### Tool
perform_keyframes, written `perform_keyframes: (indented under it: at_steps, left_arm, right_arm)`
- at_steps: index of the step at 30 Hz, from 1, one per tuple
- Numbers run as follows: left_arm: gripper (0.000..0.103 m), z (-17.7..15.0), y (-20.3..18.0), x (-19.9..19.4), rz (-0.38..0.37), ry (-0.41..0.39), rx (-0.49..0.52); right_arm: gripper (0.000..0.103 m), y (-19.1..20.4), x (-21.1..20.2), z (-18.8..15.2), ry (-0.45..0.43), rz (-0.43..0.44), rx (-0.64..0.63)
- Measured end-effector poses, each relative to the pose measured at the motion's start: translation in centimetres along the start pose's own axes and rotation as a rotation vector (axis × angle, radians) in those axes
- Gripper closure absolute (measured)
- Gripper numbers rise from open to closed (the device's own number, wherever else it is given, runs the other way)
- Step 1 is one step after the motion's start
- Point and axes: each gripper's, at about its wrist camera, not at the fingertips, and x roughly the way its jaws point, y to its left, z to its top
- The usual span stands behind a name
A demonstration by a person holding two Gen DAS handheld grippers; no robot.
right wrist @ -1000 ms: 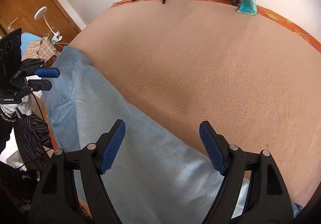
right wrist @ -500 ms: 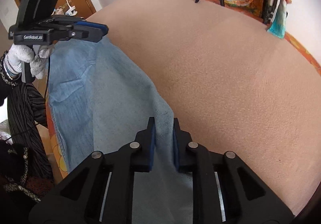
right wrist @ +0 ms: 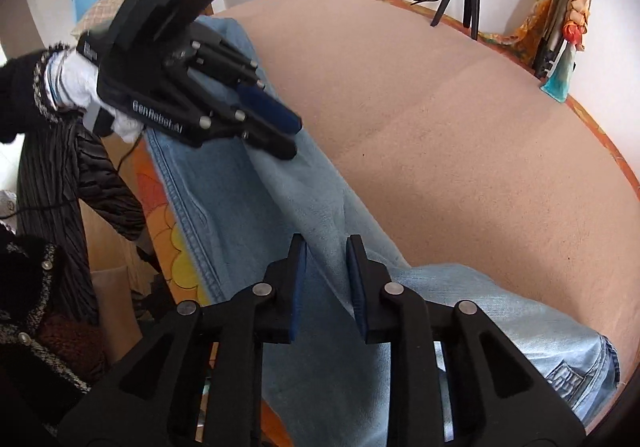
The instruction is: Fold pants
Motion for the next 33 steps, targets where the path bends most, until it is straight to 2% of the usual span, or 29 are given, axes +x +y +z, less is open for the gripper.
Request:
perform_keyframes:
  at_steps: [1,3,6,9,12,15,20,22,24,28,33]
  left_arm:
    - [0.079,-0.4,0.0,-0.3,-0.002,-0.011,-0.010]
    - [0.079,-1.0,0.0,-0.7,-0.005,-0.036,-0.023]
    - [0.079,-2.1,-0.4,-0.9,-0.003,-0.059,-0.022]
    - [0.079,-2.3,-0.6,-1.1,-0.001,-0.072,-0.020]
    - [0.079,-2.4,-0.6,-1.5,-0.010,-0.075,-0.017]
    - [0.079,-2.9,-0.4,-2.7,-0.015,-0.089,-0.026]
    - [0.079,-3.0,2.0,-6.0,0.037,-0.170,-0.091]
    - [0.079,-2.9,3.3,-6.9,0.055,-0.191,-0.117]
    - [0.079,-2.8,4.5,-7.4,0.076,-0.213,-0.143]
    - [0.079,-2.5,6.1,-7.8,0.078,-0.251,-0.186]
    - [0.079,-2.2,6.8,-7.2,0.064,-0.252,-0.189]
  right_arm:
    - [0.071,-0.7,-0.5,0.3,-0.009,0.037,0.037]
    - [0.057,-2.3,-1.5,0.9,-0.050,0.102,0.126]
    - [0.053,-4.9,-1.6,2.0,-0.070,0.147,0.243]
    - [0.052,-6.8,0.5,2.8,0.005,0.200,0.301]
    - [0.052,-8.0,3.8,3.1,0.106,0.193,0.317]
    - [0.050,-7.7,5.0,2.9,0.151,0.218,0.298]
    - [0.049,-6.2,3.6,2.2,0.141,0.202,0.228]
    - [0.052,-5.5,2.9,1.7,0.132,0.155,0.206]
    - [0.066,-4.9,2.4,1.4,0.124,0.140,0.189]
    - [0.069,-3.4,1.9,1.5,0.104,0.098,0.132]
    - [0.069,-2.1,2.6,1.9,0.114,0.069,0.081]
